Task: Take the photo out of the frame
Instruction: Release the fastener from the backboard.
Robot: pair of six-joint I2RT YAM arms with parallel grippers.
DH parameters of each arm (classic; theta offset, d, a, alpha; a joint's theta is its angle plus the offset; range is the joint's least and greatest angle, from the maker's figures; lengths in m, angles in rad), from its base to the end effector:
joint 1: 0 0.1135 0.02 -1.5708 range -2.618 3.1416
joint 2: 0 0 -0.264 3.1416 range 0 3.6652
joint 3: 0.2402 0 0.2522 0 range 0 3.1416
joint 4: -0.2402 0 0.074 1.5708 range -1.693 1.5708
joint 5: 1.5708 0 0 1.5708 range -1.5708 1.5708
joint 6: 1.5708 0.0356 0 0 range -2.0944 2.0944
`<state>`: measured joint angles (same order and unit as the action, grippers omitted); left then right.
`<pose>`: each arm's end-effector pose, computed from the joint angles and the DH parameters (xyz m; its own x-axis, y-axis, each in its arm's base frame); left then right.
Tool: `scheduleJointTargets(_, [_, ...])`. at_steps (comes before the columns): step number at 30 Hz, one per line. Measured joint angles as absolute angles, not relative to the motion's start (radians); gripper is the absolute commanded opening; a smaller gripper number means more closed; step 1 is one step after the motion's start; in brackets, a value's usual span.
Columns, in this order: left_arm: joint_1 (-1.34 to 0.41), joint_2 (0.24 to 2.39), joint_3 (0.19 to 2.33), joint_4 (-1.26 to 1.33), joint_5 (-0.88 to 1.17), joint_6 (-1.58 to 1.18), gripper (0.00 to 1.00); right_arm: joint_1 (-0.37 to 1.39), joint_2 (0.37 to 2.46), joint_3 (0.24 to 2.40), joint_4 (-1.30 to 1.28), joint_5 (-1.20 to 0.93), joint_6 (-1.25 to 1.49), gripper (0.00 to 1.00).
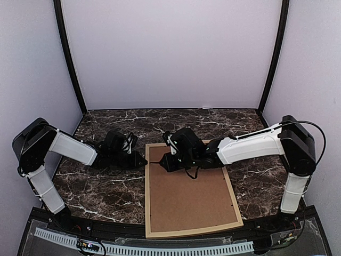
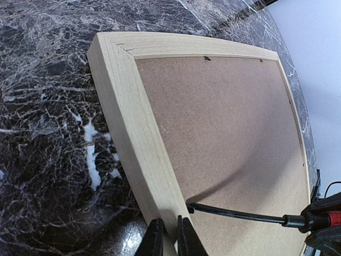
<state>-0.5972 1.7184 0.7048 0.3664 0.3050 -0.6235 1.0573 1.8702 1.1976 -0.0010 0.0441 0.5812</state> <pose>0.2631 -0.1918 0.1334 -0.8336 -0.1066 -0.5419 0.3052 0.7289 -0.6128 0.2040 0.3585 0.1917 -0.7246 -0.1682 -0.6684 -0.5449 0.7336 0.4061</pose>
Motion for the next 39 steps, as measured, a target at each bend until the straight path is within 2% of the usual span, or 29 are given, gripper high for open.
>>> scheduleJointTargets(28, [-0.591, 1.720, 0.704, 0.372, 0.299, -0.636, 0.11, 1.051, 1.895, 1.235, -0.009, -0.002, 0.649, 0.00])
scheduleJointTargets(39, [-0.585, 1.721, 0.704, 0.377, 0.285, -0.641, 0.11, 1.051, 1.923, 1.305, -0.071, -0.005, 0.579, 0.00])
